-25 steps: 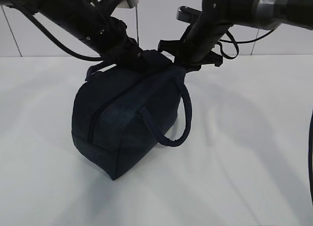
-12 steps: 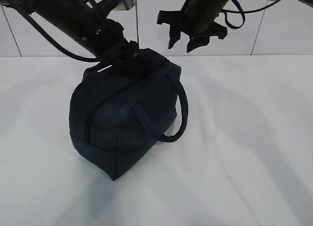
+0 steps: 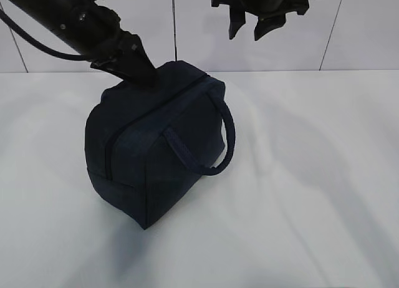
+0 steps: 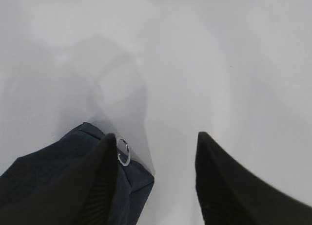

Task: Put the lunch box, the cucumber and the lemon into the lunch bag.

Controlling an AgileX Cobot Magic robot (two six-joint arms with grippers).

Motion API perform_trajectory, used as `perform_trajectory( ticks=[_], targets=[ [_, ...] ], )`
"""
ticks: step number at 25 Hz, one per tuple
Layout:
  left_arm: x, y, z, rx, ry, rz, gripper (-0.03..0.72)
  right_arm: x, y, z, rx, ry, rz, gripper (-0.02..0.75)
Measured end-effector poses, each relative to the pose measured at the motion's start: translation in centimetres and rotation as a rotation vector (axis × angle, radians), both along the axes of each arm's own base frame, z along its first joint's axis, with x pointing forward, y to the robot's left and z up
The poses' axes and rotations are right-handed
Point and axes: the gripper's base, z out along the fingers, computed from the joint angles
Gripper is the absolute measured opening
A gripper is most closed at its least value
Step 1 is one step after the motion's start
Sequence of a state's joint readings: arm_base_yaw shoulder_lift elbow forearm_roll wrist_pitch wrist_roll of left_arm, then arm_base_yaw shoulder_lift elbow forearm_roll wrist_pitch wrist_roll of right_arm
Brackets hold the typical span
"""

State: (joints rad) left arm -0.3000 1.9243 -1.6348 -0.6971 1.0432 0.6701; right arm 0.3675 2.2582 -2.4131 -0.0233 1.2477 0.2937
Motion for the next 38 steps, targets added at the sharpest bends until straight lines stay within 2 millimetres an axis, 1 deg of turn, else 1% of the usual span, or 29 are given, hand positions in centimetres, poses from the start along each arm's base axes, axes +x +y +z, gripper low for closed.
perform_trajectory(
  ticks=[3, 7, 10, 13, 16, 20, 25, 28, 30, 32, 33, 38],
  targets=[
    [-0.2, 1.1, 0.4, 0.036, 0.030, 0.008, 0.373, -0.1, 0.1, 0.3, 0.007, -0.008, 0.024, 0.388],
    [-1.1, 2.4, 2.1, 0.112, 0.024, 0.024, 0.372, -0.3, 0.7, 0.4, 0.058, 0.010, 0.074, 0.388],
    [-2.1, 3.1, 3.4, 0.156, 0.028, 0.051, 0.372, -0.6, 0.8, 0.6, 0.060, 0.008, 0.110, 0.388],
    [-2.8, 3.4, 4.6, 0.160, 0.021, 0.079, 0.372, -1.4, 0.6, 2.0, 0.047, -0.019, 0.149, 0.388],
    [-3.6, 3.7, 5.6, 0.166, 0.028, 0.092, 0.372, -2.7, 0.0, 3.9, 0.036, -0.048, 0.175, 0.388],
    [-4.1, 4.1, 6.3, 0.191, 0.016, 0.105, 0.372, -5.3, -1.0, 5.6, 0.017, -0.040, 0.191, 0.388],
    [-5.1, 4.7, 7.9, 0.211, -0.028, 0.122, 0.370, -9.3, -2.8, 6.5, -0.033, -0.001, 0.206, 0.388],
    [-5.7, 5.3, 8.9, 0.238, -0.051, 0.164, 0.335, -12.0, -4.1, 7.7, -0.070, -0.015, 0.202, 0.388],
    [-6.4, 5.7, 9.8, 0.247, -0.070, 0.198, 0.301, -13.6, -5.0, 8.4, -0.095, -0.029, 0.199, 0.387],
    [-7.1, 6.1, 10.8, 0.247, -0.090, 0.229, 0.286, -15.4, -5.9, 9.2, -0.113, -0.048, 0.201, 0.386],
    [-7.5, 6.3, 11.4, 0.240, -0.100, 0.244, 0.283, -16.3, -6.3, 9.7, -0.120, -0.063, 0.208, 0.387],
    [-9.8, 7.0, 13.9, 0.208, -0.152, 0.284, 0.279, -20.4, -8.0, 10.8, -0.140, -0.099, 0.213, 0.386]
  ],
)
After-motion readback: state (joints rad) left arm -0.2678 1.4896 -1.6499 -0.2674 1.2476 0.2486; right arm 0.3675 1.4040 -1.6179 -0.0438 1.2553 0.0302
